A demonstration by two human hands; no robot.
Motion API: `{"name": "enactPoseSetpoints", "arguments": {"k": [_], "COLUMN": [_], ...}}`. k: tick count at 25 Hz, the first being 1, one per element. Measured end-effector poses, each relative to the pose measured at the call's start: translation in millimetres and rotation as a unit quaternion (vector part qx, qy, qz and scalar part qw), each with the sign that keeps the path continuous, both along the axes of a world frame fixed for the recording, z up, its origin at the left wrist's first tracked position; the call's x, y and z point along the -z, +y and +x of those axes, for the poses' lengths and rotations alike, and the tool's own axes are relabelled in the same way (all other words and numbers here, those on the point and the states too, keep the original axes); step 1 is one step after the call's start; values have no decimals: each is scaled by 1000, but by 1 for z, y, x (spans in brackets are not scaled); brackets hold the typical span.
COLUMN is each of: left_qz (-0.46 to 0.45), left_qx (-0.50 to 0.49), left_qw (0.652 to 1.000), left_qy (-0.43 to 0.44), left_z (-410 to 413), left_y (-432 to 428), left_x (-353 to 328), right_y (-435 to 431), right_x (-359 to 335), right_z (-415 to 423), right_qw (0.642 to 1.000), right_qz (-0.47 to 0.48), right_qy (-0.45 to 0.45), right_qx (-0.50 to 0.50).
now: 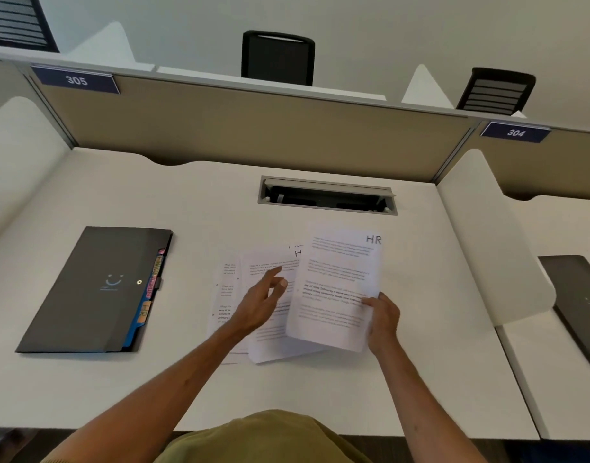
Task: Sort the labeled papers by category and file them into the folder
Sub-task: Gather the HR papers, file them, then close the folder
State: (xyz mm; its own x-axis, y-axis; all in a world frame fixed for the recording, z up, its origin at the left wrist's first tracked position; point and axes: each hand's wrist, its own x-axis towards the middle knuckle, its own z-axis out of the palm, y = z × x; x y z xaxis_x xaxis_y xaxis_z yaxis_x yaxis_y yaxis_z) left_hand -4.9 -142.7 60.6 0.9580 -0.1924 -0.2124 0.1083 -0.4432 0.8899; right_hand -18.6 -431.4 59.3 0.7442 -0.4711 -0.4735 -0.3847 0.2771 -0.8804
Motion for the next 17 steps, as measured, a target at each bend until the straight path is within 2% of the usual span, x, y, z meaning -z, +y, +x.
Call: {"name": "enactPoseSetpoints", "arguments": {"k": [6, 9, 12, 14, 15, 16, 17], "left_qz": [-110, -128, -129, -133, -138, -143, -145], "left_qx": [-97, -146, -146, -151, -161, -173, -185], "left_qw": [987, 979, 977, 976, 973, 970, 968], "left_qy": [64, 67, 82, 88, 89, 89, 91], "left_z": [-7, -17, -24, -27, -29, -30, -32], "left_y": [53, 75, 96, 108, 114, 118, 122], "left_x": [-3, -5, -4, -1, -1, 0, 0], "right_y": [69, 94, 109, 115, 115, 113, 109], "right_x": [-5, 1, 5, 9, 14, 18, 23], "right_z": [9, 16, 23, 25, 27, 27, 26], "right_qw": [990, 980, 968, 969, 966, 947, 911], "right_qz": [50, 52, 41, -40, -131, -247, -355], "right_qy": [15, 22, 48, 63, 66, 76, 94], "right_qx": [-133, -189, -243, -234, -213, -192, -187]}}
